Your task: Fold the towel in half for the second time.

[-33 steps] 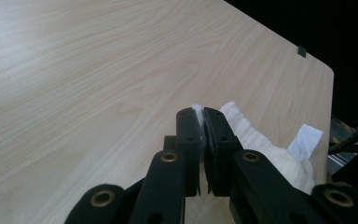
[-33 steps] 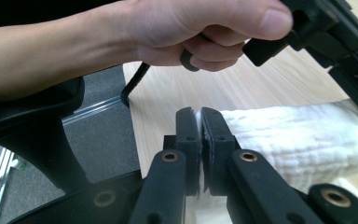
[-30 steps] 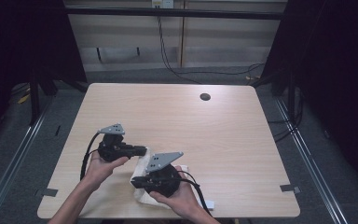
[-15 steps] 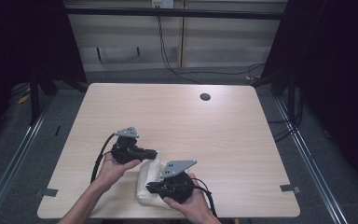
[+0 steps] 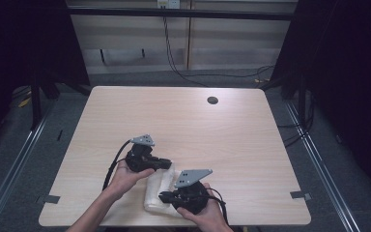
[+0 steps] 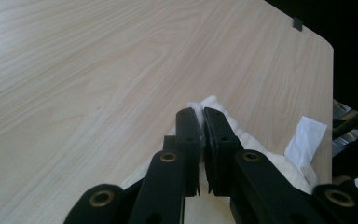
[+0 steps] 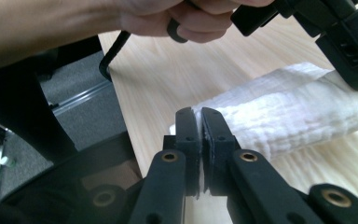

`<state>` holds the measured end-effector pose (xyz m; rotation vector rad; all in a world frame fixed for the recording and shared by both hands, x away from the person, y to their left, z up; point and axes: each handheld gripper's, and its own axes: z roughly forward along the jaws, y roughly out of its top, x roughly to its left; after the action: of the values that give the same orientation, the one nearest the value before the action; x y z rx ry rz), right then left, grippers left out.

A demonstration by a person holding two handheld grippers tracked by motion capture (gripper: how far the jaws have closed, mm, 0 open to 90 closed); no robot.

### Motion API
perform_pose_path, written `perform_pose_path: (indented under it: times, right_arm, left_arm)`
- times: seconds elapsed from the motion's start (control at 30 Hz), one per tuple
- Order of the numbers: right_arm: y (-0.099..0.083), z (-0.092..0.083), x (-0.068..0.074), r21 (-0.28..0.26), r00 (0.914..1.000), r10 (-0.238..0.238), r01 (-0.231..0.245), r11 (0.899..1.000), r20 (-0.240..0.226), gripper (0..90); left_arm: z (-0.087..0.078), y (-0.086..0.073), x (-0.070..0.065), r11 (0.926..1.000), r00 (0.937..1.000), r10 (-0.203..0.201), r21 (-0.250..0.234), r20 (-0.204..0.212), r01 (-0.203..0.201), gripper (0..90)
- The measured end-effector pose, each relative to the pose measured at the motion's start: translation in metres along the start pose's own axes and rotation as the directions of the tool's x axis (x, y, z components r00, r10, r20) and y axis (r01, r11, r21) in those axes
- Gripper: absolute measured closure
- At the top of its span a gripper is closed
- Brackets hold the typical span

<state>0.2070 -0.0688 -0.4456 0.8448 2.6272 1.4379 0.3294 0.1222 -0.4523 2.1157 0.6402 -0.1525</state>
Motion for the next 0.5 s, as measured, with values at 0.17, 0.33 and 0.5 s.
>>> perform_pose_path:
  times: [0.17,0.33,0.5]
  right_arm:
    - [-0.008,-0.007,-0.003,0.003,0.9997,0.021,-0.021,1.0,0.008,86.3]
    - [-0.022,-0.001,-0.009,0.033,0.9986,0.051,-0.05,0.998,-0.013,86.1]
    - [-0.028,-0.005,-0.009,0.043,0.9988,0.048,-0.048,0.998,0.0,85.5]
  left_arm:
    - [0.01,0.001,-0.001,0.9996,0.9999,-0.012,0.026,0.006,0.012,85.5]
    - [0.025,0.002,-0.007,0.9986,0.9999,-0.003,0.053,0.01,0.002,85.5]
    - [0.034,0.001,-0.008,0.9977,0.9999,0.001,0.068,0.011,-0.002,85.3]
